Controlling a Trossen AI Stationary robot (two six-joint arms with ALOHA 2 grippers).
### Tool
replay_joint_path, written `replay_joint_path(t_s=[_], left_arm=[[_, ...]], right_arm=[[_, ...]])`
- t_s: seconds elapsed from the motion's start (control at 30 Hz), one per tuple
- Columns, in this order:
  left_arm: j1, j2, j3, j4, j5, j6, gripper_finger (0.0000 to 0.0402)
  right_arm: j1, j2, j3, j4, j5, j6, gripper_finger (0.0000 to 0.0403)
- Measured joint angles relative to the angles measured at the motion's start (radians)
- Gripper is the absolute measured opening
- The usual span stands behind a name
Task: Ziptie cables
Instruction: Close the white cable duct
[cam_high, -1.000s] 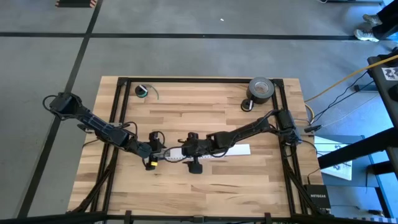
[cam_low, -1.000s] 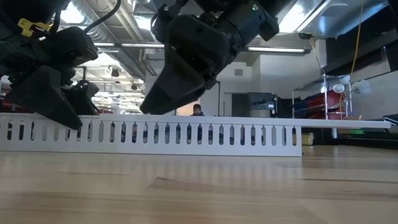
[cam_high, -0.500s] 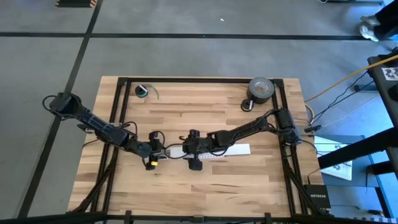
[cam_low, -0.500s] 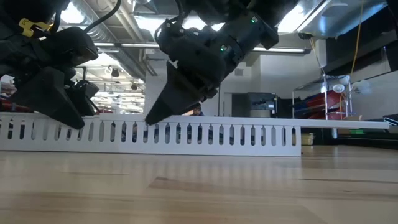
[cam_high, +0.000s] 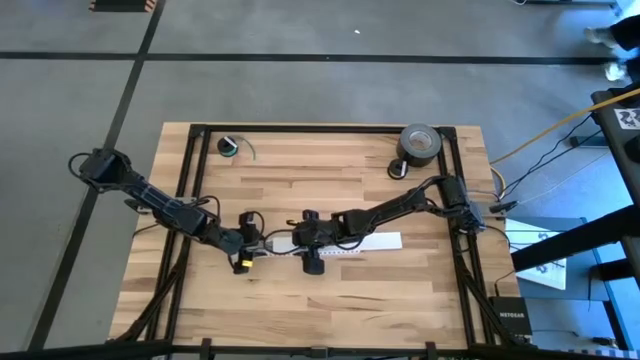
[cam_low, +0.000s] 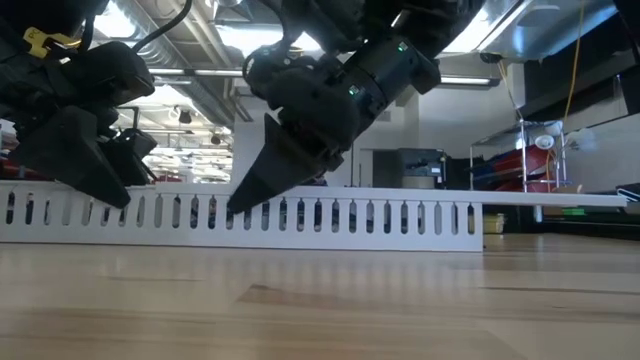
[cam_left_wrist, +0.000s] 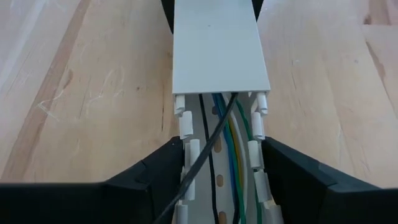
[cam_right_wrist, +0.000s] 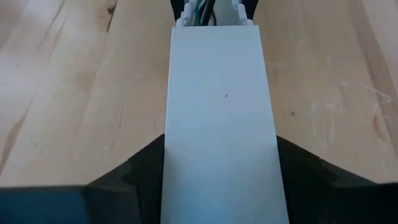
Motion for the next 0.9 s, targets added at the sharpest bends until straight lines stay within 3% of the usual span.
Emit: replay_joint_path(t_s=[0.27, 0.43, 0.9], left_arm=[[0.000, 0.000, 0.000, -0.004, 0.003, 0.004, 0.0189], [-0.001, 0.000, -0.001, -0.006, 0.008, 0.004, 0.0189], [-0.002, 0.000, -0.001, -0.003, 0.017, 0.003, 0.0189]], right_arm=[[0.000, 0.001, 0.000, 0.030, -0.014, -0.001, 0.0229], [0.000, 0.016, 0.000, 0.090, -0.013, 0.002, 0.0209], [-0.006, 0.069, 0.021, 0.201, -0.016, 0.056, 0.0214]])
